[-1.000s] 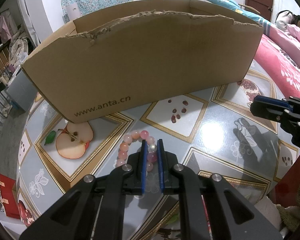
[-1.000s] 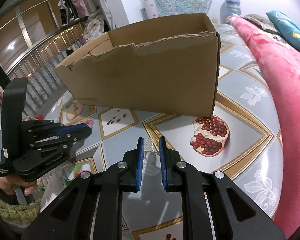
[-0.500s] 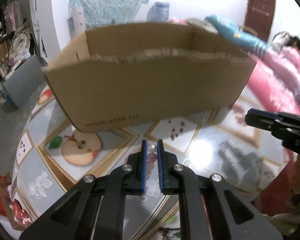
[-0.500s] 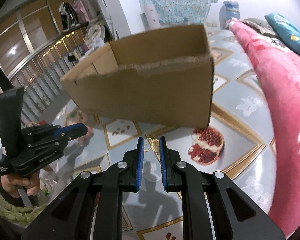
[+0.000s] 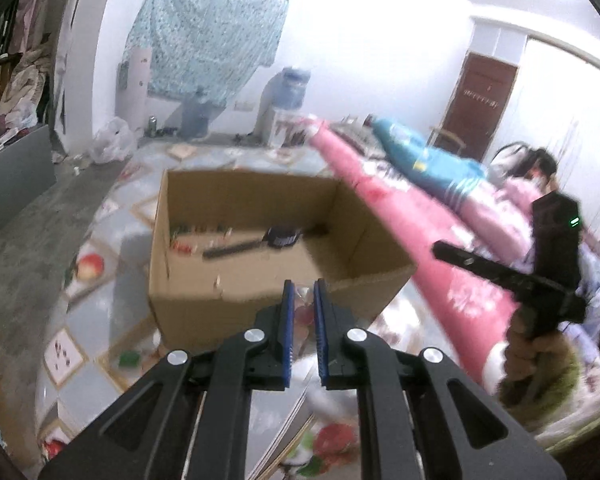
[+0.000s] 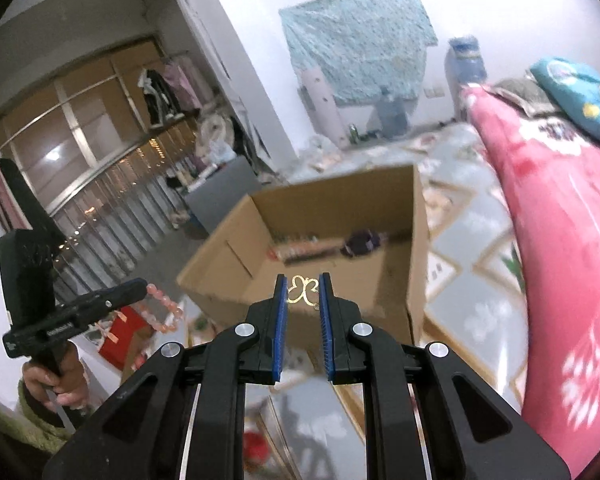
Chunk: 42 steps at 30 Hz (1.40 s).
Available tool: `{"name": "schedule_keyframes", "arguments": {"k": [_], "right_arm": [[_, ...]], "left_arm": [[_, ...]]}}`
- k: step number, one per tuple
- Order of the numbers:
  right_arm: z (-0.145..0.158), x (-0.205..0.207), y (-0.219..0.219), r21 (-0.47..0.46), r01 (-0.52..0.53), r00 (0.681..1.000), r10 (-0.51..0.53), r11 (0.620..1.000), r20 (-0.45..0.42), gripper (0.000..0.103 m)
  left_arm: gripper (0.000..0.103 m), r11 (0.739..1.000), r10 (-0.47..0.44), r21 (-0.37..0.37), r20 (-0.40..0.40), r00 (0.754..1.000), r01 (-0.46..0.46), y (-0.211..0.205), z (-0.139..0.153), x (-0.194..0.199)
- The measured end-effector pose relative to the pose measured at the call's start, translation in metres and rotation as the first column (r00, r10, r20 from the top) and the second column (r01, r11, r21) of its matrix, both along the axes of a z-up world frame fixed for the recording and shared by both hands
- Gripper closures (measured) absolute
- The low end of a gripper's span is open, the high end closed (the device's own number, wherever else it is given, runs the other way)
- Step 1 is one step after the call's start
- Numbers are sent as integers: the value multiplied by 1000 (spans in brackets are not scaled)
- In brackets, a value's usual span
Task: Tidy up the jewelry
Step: 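Open the left tool over the box while the right tool opens to drop the charm, then withdraw both open tools from the box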
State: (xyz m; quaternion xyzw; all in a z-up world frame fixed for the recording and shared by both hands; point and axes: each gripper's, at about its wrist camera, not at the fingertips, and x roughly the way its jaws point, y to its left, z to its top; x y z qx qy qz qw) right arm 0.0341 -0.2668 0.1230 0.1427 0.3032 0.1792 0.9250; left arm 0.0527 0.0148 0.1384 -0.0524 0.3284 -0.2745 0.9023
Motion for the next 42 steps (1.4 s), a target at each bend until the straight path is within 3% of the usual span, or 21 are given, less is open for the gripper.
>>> {"name": "schedule_keyframes", "arguments": {"k": [5, 8, 14, 23, 25, 27, 33, 38, 42], "right_arm": [[6, 56, 8, -22, -89, 995, 88, 996, -47, 90], [-3, 88, 12, -60, -125, 984, 116, 990, -134, 90], [-33, 146, 27, -132, -217, 928, 163, 967, -336, 90], [-58, 169, 44, -231, -277, 893, 161, 933, -421, 85], [-56, 167, 40, -219, -272, 893, 162, 937, -419, 83], [-54, 165, 37, -204, -263, 896, 161, 943, -415, 83], [-37, 158, 19, -152, -210, 922, 144, 966, -359, 82], [-12, 141, -7, -94, -127, 956, 96, 987, -276, 79], [1, 126, -29, -49, -52, 972, 39, 997, -234, 76]], "left_arm": [[94, 999, -35, 13, -17, 999, 35, -14, 15, 41], [94, 998, -50, 30, -115, 992, 54, -24, 3, 82], [94, 990, -48, 114, -241, 969, 78, -48, -33, 138], [93, 971, -32, 211, -337, 941, 108, -73, -73, 169], [86, 973, -24, 209, -344, 939, 102, -72, -76, 170], [79, 975, -11, 204, -344, 939, 86, -69, -76, 170], [77, 982, 5, 183, -289, 957, 50, -58, -59, 165], [59, 987, 44, 158, -182, 982, -15, -35, -27, 146], [45, 984, 112, 150, -104, 988, -95, -9, -6, 131]]}}
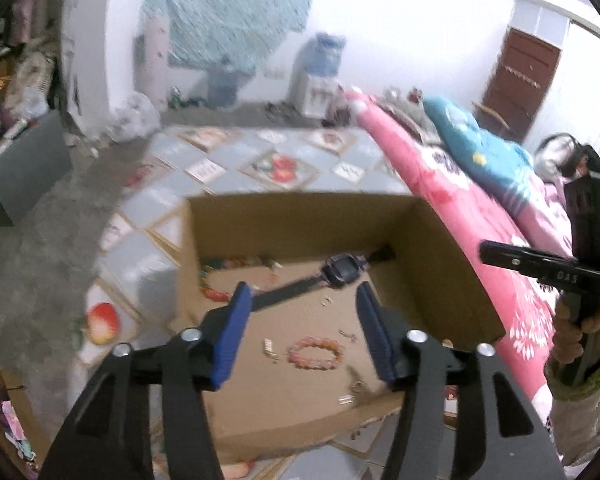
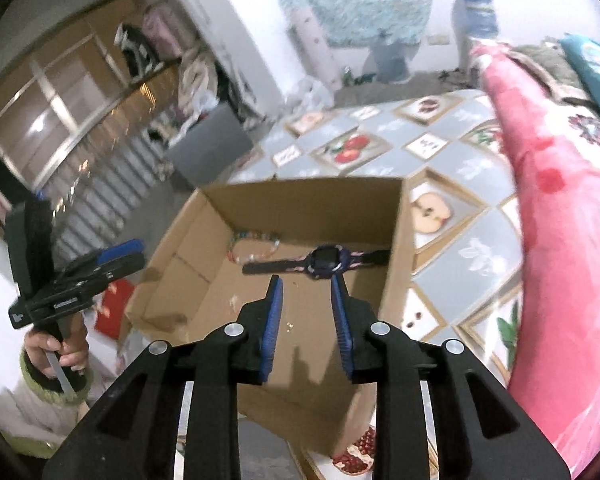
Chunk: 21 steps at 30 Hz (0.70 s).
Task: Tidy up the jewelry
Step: 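Withdraw both open tools from the box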
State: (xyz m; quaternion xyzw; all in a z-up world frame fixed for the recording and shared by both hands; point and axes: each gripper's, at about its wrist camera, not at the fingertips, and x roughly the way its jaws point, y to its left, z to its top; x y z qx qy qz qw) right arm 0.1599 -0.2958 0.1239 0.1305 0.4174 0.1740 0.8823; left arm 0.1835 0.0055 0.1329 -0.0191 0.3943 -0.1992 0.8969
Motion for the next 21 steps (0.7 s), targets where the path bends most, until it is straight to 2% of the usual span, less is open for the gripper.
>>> {"name": "schedule_keyframes", "arguments": {"k": [2, 4, 6, 11, 12, 16, 19, 21], "right_arm": [[2, -4, -9, 22, 31, 999, -31, 999, 9, 73], [-1, -12, -20, 62, 70, 997, -71, 996, 8, 66], [-7, -19, -25, 96, 98, 995, -98, 991, -4, 57], [-35, -33, -22, 124, 177, 983, -169, 976, -71, 46], [-41, -34, -20, 118, 190, 980, -181, 975, -84, 45], [-63, -36, -8, 90, 214, 969, -199, 973, -147, 44], [-69, -35, 5, 78, 180, 972, -165, 981, -167, 41], [-66, -37, 13, 28, 181, 972, -175, 983, -156, 41]], "left_arm": [[37, 999, 40, -5, 25, 999, -40, 15, 6, -6], [28, 997, 81, -7, 34, 996, -81, 28, 8, -11], [24, 993, 120, -16, 23, 993, -119, 42, 5, -13], [19, 981, 179, -54, -129, 975, -187, 64, -26, -12], [19, 981, 176, -56, -175, 969, -188, 64, -37, -10], [19, 983, 145, -68, -276, 950, -170, 58, -65, -8], [19, 983, 112, -101, -323, 940, -152, 50, -77, -9], [18, 984, 88, -118, -339, 937, -135, 43, -80, -11]]}}
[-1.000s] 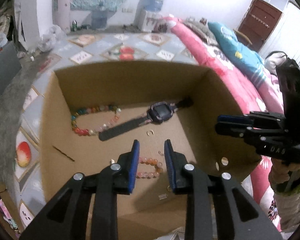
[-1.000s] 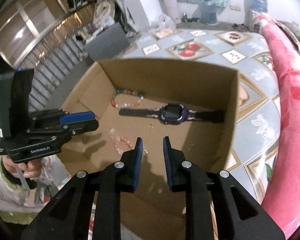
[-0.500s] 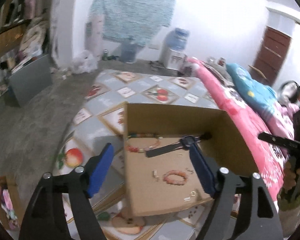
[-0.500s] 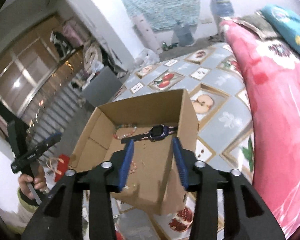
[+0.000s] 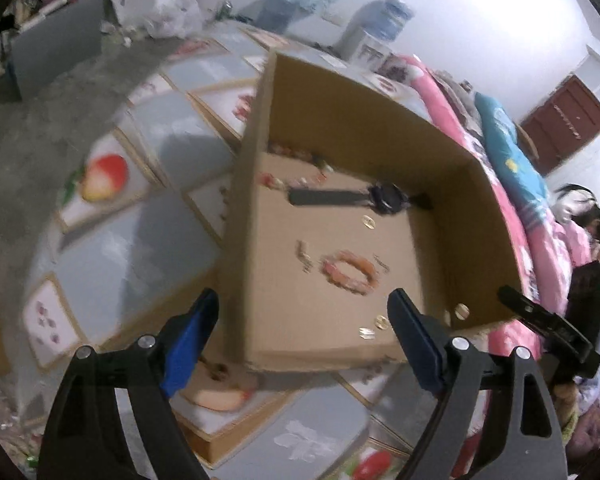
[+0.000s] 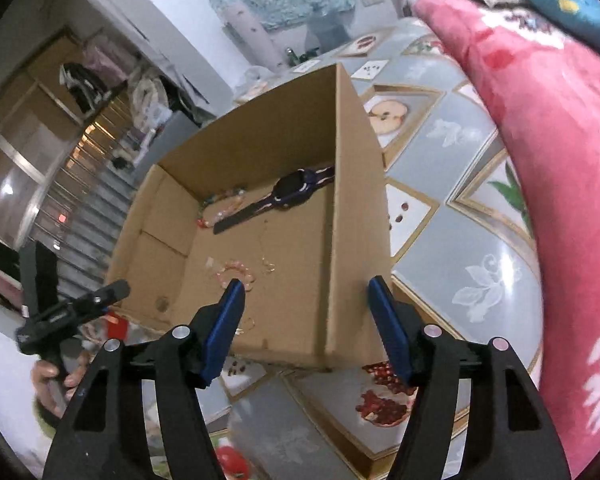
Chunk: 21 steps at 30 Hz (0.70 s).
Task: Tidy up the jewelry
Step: 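Withdraw both open tools from the box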
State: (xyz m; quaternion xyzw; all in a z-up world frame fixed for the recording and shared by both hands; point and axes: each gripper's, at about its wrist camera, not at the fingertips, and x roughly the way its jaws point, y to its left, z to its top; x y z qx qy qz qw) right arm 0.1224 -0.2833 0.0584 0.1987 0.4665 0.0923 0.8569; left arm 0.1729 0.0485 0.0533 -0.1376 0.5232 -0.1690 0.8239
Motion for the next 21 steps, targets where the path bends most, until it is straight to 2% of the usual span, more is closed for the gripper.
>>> {"name": "schedule_keyframes", "arguments": {"k": [3, 5, 12, 21], "right_arm": [[2, 0, 2, 5, 6, 1000, -5, 1000, -10, 41], [3, -3, 3, 7, 2, 1000, -2, 1000, -12, 41], [14, -30, 7, 23, -12, 1000, 12, 1000, 25, 42], [12, -79, 8, 33, 7, 999, -9, 999, 40, 42]], "left_arm": [[18, 998, 20, 58, 29, 999, -21, -7, 4, -8], [18, 997, 32, 68, 37, 999, -34, -6, 7, -11], [16, 997, 39, 58, 91, 995, -44, 1, 23, -43], [16, 998, 29, 49, 95, 995, -34, 0, 17, -84]]}}
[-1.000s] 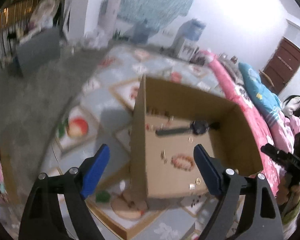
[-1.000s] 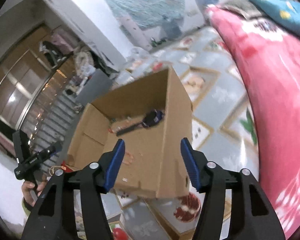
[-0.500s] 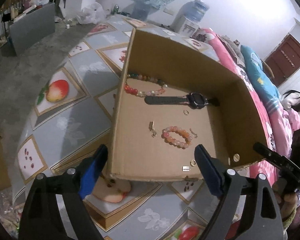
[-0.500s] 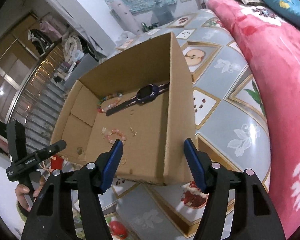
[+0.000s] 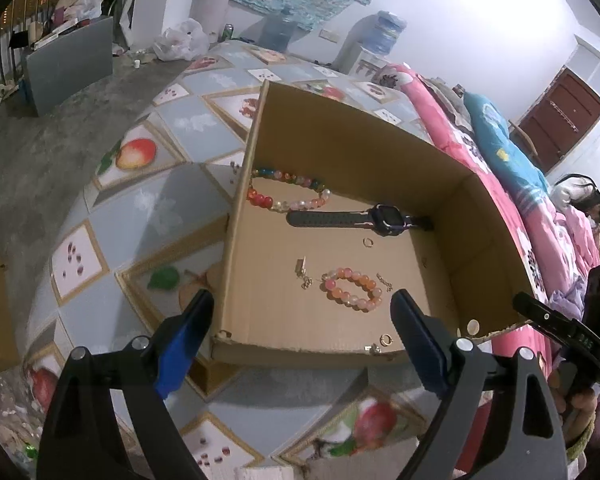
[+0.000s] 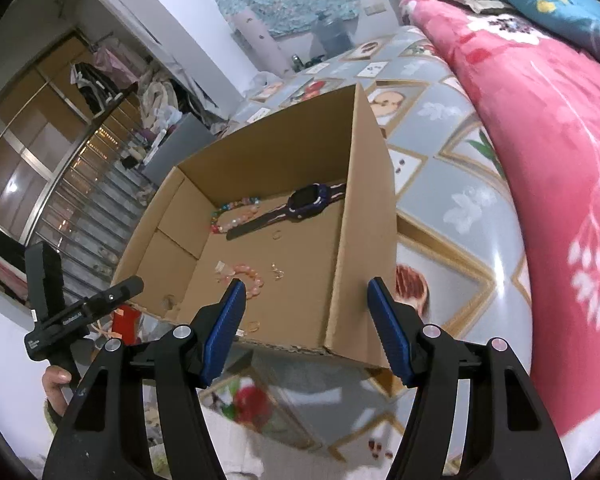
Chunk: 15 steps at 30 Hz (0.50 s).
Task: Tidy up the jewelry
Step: 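Withdraw both open tools from the box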
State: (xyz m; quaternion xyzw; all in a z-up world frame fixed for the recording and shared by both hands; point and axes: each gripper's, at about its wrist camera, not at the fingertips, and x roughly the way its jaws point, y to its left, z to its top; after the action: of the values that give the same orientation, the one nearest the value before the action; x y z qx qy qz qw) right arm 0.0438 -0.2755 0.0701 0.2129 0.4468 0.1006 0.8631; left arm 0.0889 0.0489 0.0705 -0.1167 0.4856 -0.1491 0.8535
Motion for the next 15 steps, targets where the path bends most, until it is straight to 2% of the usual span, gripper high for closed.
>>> {"name": "schedule_keyframes", "arguments": {"k": [7, 15], "right_arm": [[-9, -25, 4, -5, 7, 1000, -7, 1000, 2, 42], [-15, -35, 8, -32, 11, 999, -10, 999, 37, 41]], "left_arm": [[16, 1000, 6, -1, -1, 1000, -6, 2, -11, -30], [13, 999, 27, 17, 54, 998, -28, 0, -18, -41]]}}
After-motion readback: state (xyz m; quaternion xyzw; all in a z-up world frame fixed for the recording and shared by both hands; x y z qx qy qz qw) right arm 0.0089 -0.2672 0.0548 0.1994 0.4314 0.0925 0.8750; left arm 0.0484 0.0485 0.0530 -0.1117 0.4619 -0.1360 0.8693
